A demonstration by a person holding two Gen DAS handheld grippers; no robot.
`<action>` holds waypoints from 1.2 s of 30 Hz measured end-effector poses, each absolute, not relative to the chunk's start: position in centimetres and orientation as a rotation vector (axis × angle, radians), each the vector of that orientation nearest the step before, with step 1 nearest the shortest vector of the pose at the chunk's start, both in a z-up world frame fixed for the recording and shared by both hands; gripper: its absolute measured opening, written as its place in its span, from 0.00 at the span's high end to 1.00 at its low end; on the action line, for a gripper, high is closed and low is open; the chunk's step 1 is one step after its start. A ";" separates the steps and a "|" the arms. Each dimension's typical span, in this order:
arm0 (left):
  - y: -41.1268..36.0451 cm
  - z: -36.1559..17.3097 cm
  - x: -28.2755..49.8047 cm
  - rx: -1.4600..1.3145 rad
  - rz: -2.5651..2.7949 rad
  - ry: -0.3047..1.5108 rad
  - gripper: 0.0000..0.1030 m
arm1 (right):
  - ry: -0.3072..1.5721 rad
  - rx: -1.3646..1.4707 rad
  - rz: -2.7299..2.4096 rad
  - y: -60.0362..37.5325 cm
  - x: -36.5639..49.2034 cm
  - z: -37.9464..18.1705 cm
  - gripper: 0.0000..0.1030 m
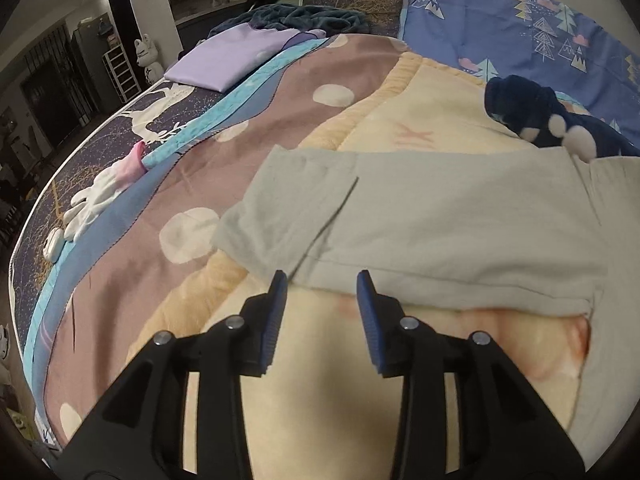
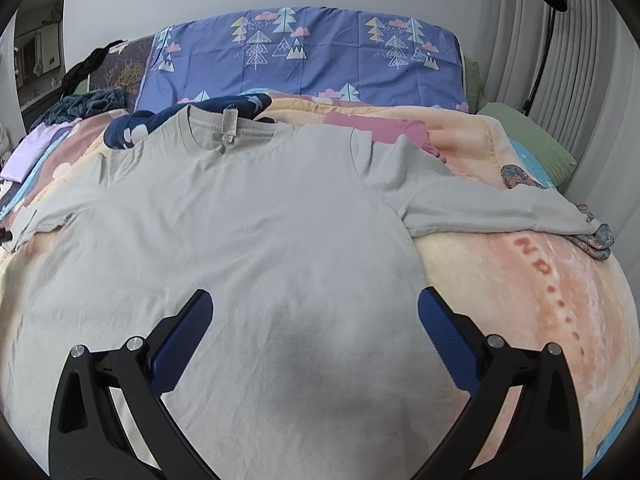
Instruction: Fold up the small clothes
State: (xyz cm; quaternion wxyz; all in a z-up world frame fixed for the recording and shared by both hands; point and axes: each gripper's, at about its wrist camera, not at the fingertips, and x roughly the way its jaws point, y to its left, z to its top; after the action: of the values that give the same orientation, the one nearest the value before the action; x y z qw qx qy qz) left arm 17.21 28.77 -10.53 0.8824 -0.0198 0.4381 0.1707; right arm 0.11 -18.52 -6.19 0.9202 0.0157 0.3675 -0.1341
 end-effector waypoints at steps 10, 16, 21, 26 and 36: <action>31.7 -14.2 23.5 0.092 0.387 1.001 0.53 | 0.801 0.020 -0.303 -18.9 1.9 -7.6 0.01; 34.1 -13.2 24.1 -0.046 0.345 0.984 0.94 | 0.818 0.019 -0.301 -19.1 2.6 -8.1 0.01; 33.1 -9.6 23.0 -0.180 0.184 0.916 0.94 | 0.817 0.024 -0.292 -19.1 3.1 -8.2 0.01; 25.1 -4.8 21.0 -0.139 -0.052 0.844 0.94 | 0.801 0.024 -0.278 -19.2 3.5 -7.9 0.01; 1.3 -3.6 17.0 0.021 -0.551 0.829 0.94 | 0.773 0.035 -0.270 -21.3 3.4 -6.8 0.01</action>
State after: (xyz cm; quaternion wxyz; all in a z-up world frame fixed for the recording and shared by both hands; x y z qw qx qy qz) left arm 17.00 1.31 -3.56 0.8788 0.0100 0.3974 -0.2641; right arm 3.41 -21.28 -6.79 0.9172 0.0171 0.3757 -0.1314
